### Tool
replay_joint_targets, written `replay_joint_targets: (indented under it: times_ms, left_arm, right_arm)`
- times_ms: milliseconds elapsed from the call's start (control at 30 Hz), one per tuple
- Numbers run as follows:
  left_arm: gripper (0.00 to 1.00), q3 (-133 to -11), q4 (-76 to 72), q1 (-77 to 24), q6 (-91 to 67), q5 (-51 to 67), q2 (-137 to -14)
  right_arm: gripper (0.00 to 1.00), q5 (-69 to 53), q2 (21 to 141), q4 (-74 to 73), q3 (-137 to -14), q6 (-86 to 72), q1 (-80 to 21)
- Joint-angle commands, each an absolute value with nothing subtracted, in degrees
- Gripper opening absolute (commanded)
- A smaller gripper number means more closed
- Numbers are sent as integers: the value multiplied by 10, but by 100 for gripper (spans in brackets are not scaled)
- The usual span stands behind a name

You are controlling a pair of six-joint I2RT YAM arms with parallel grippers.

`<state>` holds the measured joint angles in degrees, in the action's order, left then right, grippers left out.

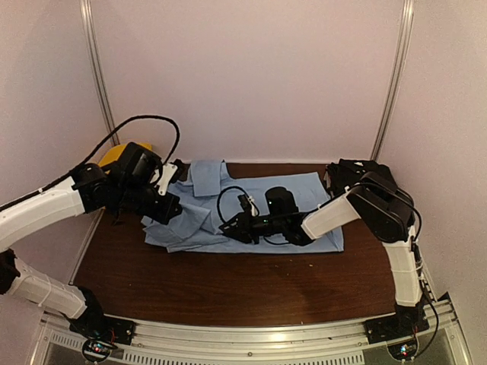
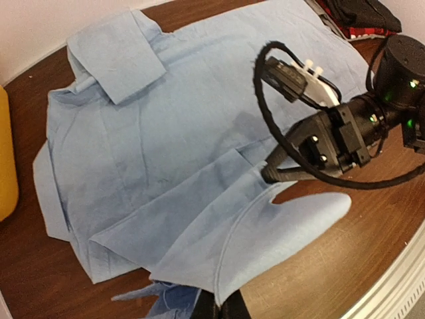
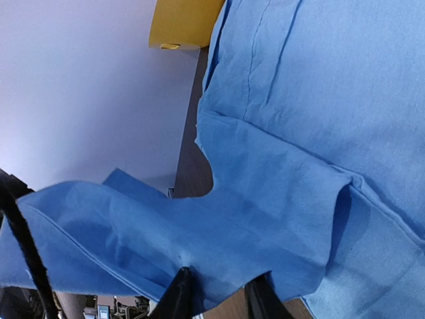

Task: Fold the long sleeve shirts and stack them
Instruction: Pass from the right arm to the left, then place the sleeve of the 1/3-folded shirt.

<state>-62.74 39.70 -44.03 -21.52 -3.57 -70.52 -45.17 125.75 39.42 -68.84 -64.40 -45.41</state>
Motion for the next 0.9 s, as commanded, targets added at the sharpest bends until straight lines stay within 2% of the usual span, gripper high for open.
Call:
replay_joint_targets:
  times_ms: [0,167,367,500,700,867]
  left_arm:
    - [0,-707,426,-392,-145,-72,-737]
    - [0,-801,432,-372,-97,-98,-796]
    - [0,-905,437,-350,-58,-160,-880]
    - [0,-983,438,-325,-36,-184,-936]
    - [0,-1045,421,-314,7,-200,-1002]
    - [0,-1044,424,-314,10,-182,-1040]
  right_arm:
    - [35,-462,1218,377,-690,-616,-443]
    - [47,-465,1196,371,-682,-605,-434]
    - [52,-451,1159,345,-648,-575,-413]
    - [59,-445,1138,344,-618,-564,-394]
    - [61,-439,1119,332,-592,-543,-384]
    - [62,-437,1117,333,-574,-535,-380]
